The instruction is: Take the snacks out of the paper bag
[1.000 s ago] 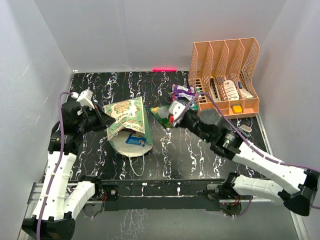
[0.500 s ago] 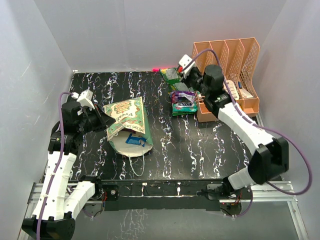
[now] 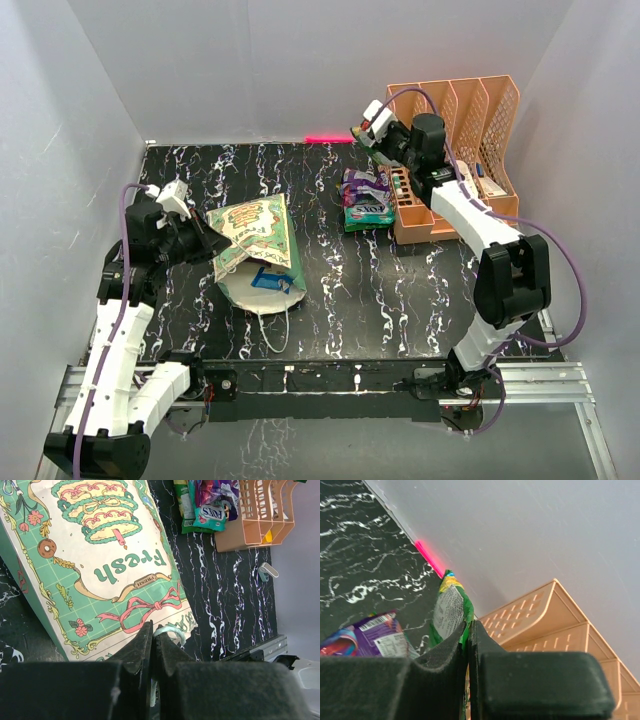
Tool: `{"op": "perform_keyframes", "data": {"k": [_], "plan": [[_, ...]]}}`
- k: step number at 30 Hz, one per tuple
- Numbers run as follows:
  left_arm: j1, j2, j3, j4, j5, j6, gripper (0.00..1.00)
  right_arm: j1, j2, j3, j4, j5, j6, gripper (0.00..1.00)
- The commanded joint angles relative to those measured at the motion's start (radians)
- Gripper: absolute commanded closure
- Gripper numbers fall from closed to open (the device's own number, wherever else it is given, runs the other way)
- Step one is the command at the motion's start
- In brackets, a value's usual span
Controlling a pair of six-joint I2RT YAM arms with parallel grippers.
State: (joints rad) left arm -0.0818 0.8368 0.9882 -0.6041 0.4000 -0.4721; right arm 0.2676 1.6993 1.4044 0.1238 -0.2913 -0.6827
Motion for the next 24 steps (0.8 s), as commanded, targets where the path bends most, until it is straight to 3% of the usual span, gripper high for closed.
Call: {"op": "perform_keyframes", "data": {"k": [1, 7, 12, 19, 24], "plan": [[0.001, 0.002, 0.037, -0.001, 0.016, 0.009, 1.00, -0.001, -0.054, -0.030, 0.076, 0.020, -0.110, 0.93], [0.001, 0.001, 0.033, 0.006, 0.030, 0.001, 1.00, 0.010, -0.141, -0.283, 0.173, -0.004, -0.189, 0.93], [0.001, -0.002, 0.035, -0.002, 0.032, -0.001, 1.00, 0.081, -0.159, -0.408, 0.148, 0.091, -0.344, 0.93], [0.000, -0.003, 0.027, 0.015, 0.050, -0.024, 1.00, 0.163, -0.129, -0.492, 0.139, 0.146, -0.487, 0.93], [0.001, -0.010, 0.027, 0.006, 0.050, -0.025, 1.00, 0.177, -0.045, -0.497, 0.166, 0.199, -0.459, 0.93]]}}
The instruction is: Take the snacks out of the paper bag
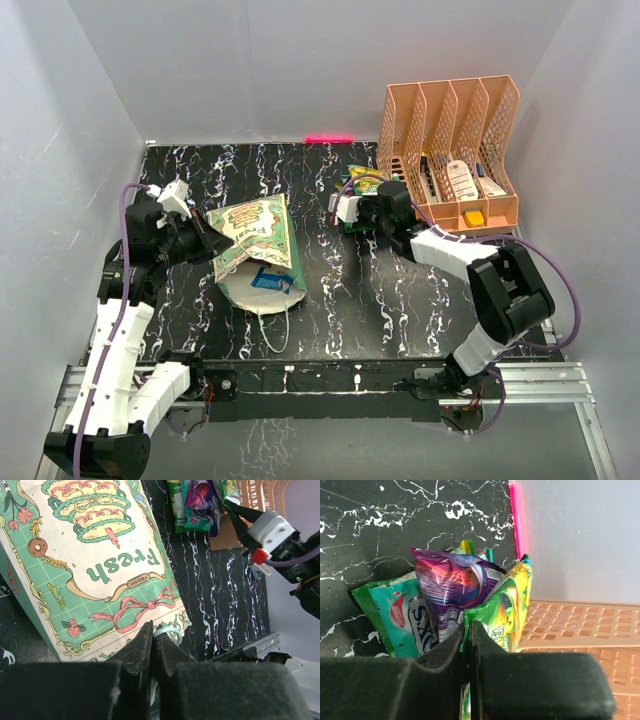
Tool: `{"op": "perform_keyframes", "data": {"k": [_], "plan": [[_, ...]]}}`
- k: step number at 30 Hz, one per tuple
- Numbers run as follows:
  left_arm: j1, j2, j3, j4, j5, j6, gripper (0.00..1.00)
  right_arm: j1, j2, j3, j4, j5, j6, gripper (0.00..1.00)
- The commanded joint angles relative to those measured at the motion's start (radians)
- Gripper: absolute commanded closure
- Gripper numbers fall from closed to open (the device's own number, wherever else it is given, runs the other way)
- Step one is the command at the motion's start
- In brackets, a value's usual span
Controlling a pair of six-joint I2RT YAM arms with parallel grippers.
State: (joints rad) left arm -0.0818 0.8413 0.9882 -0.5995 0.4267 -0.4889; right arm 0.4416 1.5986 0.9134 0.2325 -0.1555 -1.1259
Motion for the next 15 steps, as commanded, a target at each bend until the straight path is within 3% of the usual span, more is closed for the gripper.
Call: {"op": "perform_keyframes", "data": {"k": [1, 8, 15], "plan": [[0.000, -0.017, 0.028, -0.003, 0.024, -0.006, 1.00, 0.003, 0.074, -0.010, 0.082, 0.079, -0.007, 0.93], [0.000, -0.020, 0.037, -0.016, 0.018, 0.001, 1.00, 0.004, 0.125, -0.017, 0.114, 0.089, 0.104, 0.90], [0.001, -0.013, 0.026, -0.007, 0.024, 0.001, 1.00, 0.005, 0.053, -0.033, 0.146, 0.089, 0.246, 0.71]]}}
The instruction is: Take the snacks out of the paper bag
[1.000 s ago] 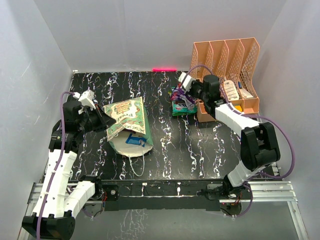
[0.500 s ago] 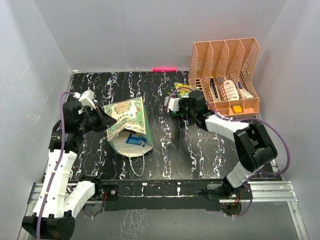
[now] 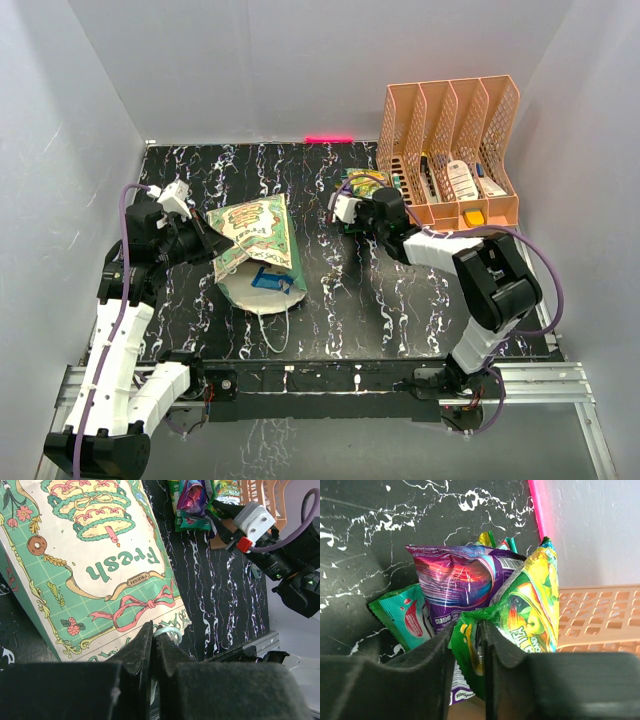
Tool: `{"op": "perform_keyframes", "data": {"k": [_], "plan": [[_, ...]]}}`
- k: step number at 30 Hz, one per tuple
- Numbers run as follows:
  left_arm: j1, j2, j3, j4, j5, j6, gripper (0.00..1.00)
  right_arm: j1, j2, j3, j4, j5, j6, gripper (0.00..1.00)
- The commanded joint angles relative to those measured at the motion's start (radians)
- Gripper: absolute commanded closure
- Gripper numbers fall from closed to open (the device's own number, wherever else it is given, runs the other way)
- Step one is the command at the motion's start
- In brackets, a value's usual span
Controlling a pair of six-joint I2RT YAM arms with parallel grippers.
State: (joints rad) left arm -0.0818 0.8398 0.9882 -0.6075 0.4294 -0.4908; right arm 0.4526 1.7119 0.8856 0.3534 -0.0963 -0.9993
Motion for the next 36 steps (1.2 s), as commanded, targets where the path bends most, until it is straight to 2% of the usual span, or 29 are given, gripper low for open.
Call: {"op": "perform_keyframes", "data": {"k": [1, 6, 10, 16, 22, 27, 31, 36], "plan": [[0.001, -0.010, 0.027, 0.002, 0.023, 0.003, 1.00, -0.006, -0.076, 0.000, 0.014, 0.024, 0.137, 0.68], [0.001, -0.015, 0.026, 0.005, 0.025, 0.000, 1.00, -0.006, -0.213, 0.010, -0.044, 0.003, 0.266, 0.56], [0.000, -0.015, 0.019, 0.012, 0.030, -0.002, 1.00, -0.006, -0.356, -0.047, -0.090, -0.105, 0.357, 0.45], [0.000, -0.015, 0.012, 0.023, 0.039, -0.002, 1.00, 0.015, -0.543, -0.207, -0.102, -0.291, 0.545, 0.45], [0.001, -0.012, 0.009, 0.029, 0.050, 0.000, 1.00, 0.234, -0.672, -0.447, 0.096, -0.464, 0.712, 0.47], [0.000, -0.009, 0.021, 0.024, 0.056, -0.003, 1.00, 0.509, -0.679, -0.529, 0.222, -0.357, 0.666, 0.47], [0.000, -0.013, 0.037, 0.018, 0.061, 0.004, 1.00, 0.694, -0.574, -0.454, 0.207, -0.247, 0.509, 0.46], [-0.001, -0.022, 0.035, 0.023, 0.090, 0.011, 1.00, 0.744, -0.402, -0.349, 0.306, -0.192, 0.370, 0.46]]}}
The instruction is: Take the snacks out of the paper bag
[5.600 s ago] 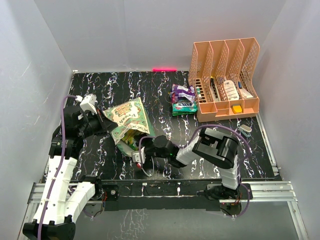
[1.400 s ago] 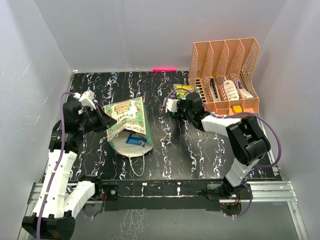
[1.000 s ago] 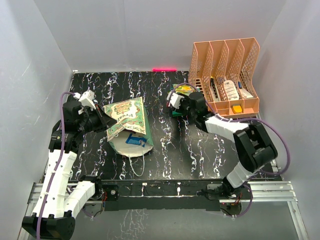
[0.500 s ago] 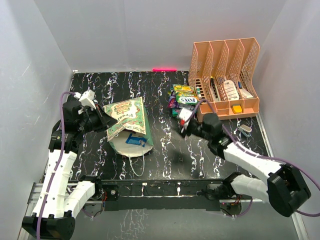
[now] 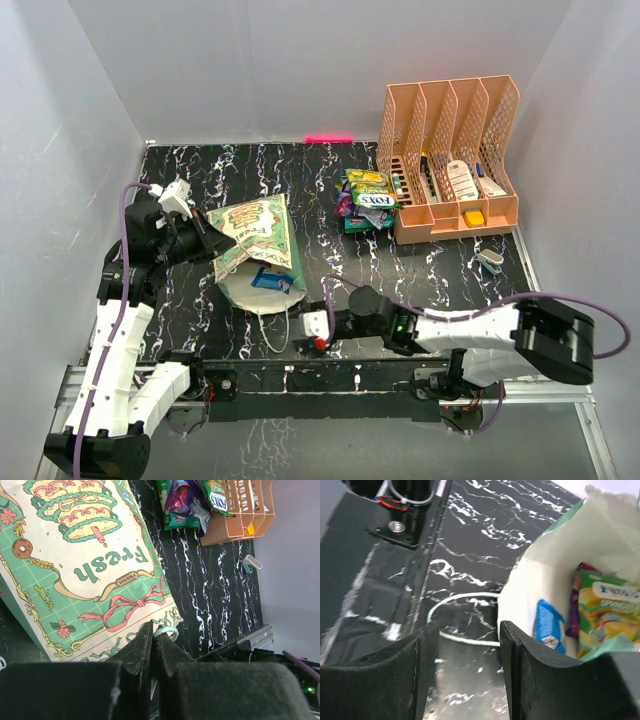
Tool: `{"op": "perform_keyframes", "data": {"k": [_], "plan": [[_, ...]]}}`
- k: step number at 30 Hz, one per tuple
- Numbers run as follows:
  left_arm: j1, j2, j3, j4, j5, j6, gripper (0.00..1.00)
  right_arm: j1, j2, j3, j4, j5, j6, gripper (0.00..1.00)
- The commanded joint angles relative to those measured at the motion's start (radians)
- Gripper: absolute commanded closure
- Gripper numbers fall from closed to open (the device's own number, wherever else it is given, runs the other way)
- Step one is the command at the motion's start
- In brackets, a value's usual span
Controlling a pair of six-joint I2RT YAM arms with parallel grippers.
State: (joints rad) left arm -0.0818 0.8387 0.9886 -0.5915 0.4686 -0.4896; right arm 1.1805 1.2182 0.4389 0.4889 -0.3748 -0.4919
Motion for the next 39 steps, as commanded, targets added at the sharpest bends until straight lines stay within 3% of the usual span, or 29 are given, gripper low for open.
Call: {"op": "perform_keyframes", "data": {"k": [1, 6, 10, 14, 19, 29, 39], "plan": [[0.000, -0.023, 0.034, 0.008, 0.059, 0.009, 1.00, 0.020, 0.138, 0.124, 0.187, 0.095, -0.167, 0.46], [0.000, -0.037, 0.030, 0.028, 0.096, 0.000, 1.00, 0.024, 0.348, 0.289, 0.172, 0.185, -0.296, 0.45], [0.001, -0.040, 0.026, 0.052, 0.133, -0.013, 1.00, 0.028, 0.509, 0.418, 0.168, 0.392, -0.313, 0.44], [0.000, -0.043, 0.019, 0.082, 0.166, -0.027, 1.00, 0.028, 0.632, 0.433, 0.369, 0.526, -0.333, 0.42], [0.000, -0.030, 0.037, 0.098, 0.207, -0.046, 1.00, 0.016, 0.801, 0.542, 0.494, 0.605, -0.396, 0.41], [0.001, -0.022, 0.059, 0.074, 0.192, -0.025, 1.00, -0.081, 0.958, 0.671, 0.620, 0.444, -0.371, 0.36], [0.000, -0.016, 0.070, 0.072, 0.197, -0.026, 1.00, -0.125, 1.080, 0.825, 0.602, 0.395, -0.334, 0.33]]}}
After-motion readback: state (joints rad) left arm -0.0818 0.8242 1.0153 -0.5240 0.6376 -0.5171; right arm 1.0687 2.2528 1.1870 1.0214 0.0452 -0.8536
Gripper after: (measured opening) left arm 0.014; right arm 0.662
